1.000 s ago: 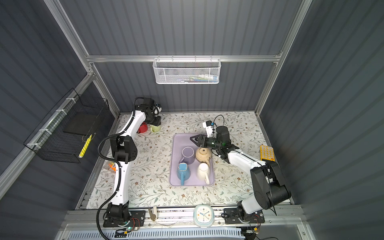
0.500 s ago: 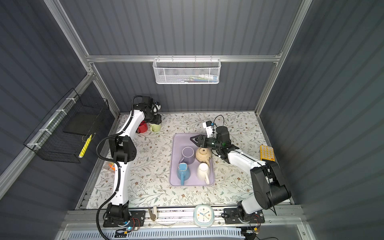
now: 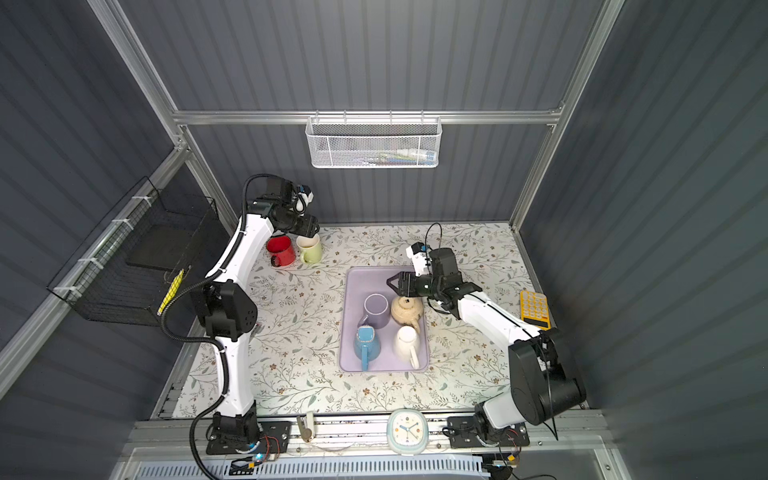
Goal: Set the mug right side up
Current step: 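Open the left gripper and lift it off the upright green mug, then lower the right gripper onto the upside-down beige mug while the left gripper withdraws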
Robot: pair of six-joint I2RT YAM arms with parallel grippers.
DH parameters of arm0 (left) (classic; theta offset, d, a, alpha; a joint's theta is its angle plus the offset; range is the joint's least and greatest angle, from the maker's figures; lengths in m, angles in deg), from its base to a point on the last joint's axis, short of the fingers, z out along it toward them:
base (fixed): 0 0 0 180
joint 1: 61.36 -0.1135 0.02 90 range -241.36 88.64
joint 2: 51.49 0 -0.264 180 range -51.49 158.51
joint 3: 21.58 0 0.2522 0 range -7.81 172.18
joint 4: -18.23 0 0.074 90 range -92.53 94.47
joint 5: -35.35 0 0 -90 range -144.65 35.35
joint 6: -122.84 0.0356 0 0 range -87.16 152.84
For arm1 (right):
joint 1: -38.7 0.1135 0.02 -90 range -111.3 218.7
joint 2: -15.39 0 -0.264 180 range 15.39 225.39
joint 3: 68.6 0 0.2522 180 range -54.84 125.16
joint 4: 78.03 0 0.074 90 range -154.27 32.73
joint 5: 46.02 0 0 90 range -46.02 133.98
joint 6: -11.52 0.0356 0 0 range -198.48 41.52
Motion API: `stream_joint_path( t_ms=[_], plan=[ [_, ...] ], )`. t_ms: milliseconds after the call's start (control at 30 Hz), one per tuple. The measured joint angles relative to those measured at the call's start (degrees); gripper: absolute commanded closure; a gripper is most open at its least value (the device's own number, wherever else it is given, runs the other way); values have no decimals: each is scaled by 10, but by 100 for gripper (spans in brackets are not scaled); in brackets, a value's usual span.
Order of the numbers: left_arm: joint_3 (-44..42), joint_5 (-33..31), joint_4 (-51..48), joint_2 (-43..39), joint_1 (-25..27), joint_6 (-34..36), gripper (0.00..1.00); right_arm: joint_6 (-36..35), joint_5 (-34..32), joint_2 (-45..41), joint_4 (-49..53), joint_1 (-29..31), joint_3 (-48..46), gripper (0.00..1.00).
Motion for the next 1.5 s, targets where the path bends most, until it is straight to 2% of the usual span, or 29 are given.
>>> stream_joint_path(
  t_ms=[333,633,900,1133,1500],
  plan=[
    [-193,-3,50,-156,52,0,31,-68,-73,-49,159,-1,15,40],
    [-279,-9,66,-239,64,0,31,-71,-92,-69,272,-1,6,45],
    [-391,37,129,-301,68,0,31,-59,-118,-114,327,-1,-25,50],
    [-430,75,167,-310,69,0,31,-38,-135,-105,348,4,-44,57],
    [-440,97,187,-314,79,-5,32,-23,-143,-27,332,17,-31,62]
  ],
)
